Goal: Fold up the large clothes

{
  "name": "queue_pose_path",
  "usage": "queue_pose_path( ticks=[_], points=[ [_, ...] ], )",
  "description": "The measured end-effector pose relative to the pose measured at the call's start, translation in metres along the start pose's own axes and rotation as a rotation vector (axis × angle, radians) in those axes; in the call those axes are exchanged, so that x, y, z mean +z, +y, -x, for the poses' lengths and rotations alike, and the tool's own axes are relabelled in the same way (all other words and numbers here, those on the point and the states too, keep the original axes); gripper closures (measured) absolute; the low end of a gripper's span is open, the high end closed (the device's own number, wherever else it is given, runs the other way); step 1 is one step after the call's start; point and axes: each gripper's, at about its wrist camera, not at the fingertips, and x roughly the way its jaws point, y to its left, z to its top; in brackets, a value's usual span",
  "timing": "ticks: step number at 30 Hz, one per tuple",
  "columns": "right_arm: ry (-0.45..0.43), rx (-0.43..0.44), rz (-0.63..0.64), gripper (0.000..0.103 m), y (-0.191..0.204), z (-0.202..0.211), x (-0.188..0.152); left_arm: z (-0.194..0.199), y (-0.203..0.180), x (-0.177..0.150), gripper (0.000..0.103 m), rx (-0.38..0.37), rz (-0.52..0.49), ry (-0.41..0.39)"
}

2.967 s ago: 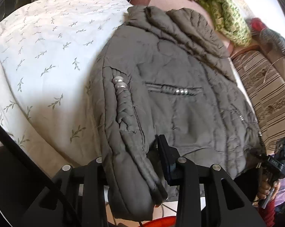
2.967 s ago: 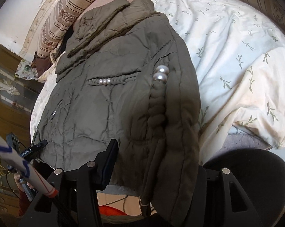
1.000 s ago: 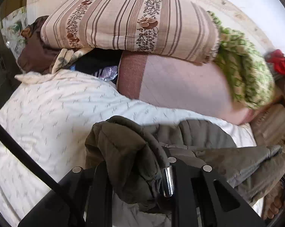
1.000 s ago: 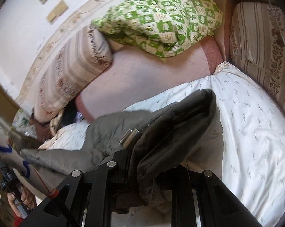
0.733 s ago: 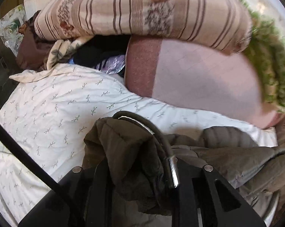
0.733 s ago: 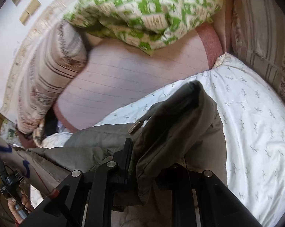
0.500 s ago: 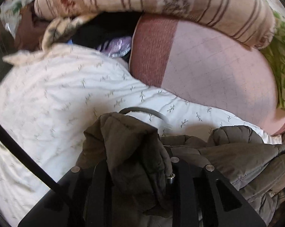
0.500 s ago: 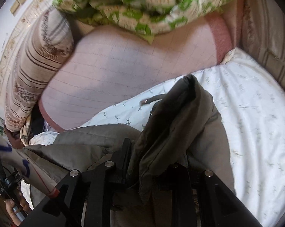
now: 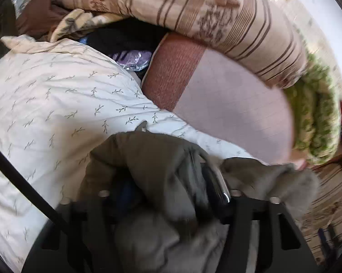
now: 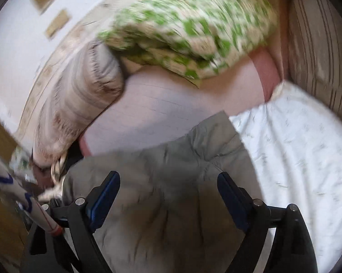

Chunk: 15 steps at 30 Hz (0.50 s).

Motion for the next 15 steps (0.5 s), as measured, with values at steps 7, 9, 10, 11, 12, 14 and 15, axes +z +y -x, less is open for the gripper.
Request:
queue_pose_path(
  ticks=[7, 9, 10, 11, 12, 14, 15],
  points=[
    [0.04, -0.112, 0.153, 0.012, 0.016, 0.052, -0.046, 0.069, -0.005, -0.034, 0.03, -0.099, -0.042, -0.014],
    [0.079, -0.094, 0.134, 0.012, 0.015, 0.059, -0.061, 0.089, -0.008, -0.047, 0.03, -0.077, -0.09, -0.03],
    [0.096, -0.098, 0.132, 0.012, 0.018, 0.061, -0.07, 0.101, -0.011, -0.057, 0.03, -0.053, -0.134, -0.041],
    [0.11, -0.102, 0.139, 0.012, 0.023, 0.063, -0.077, 0.114, -0.013, -0.069, 0.03, -0.023, -0.183, -0.057],
    [0.119, -0.102, 0.146, 0.012, 0.027, 0.064, -0.082, 0.125, -0.013, -0.08, 0.03, 0.004, -0.227, -0.073],
    [0.145, -0.102, 0.165, 0.012, 0.04, 0.068, -0.095, 0.142, -0.009, -0.102, 0.028, 0.044, -0.294, -0.103],
    [0.154, -0.103, 0.172, 0.012, 0.046, 0.068, -0.099, 0.151, -0.005, -0.116, 0.026, 0.061, -0.324, -0.121]
  ],
)
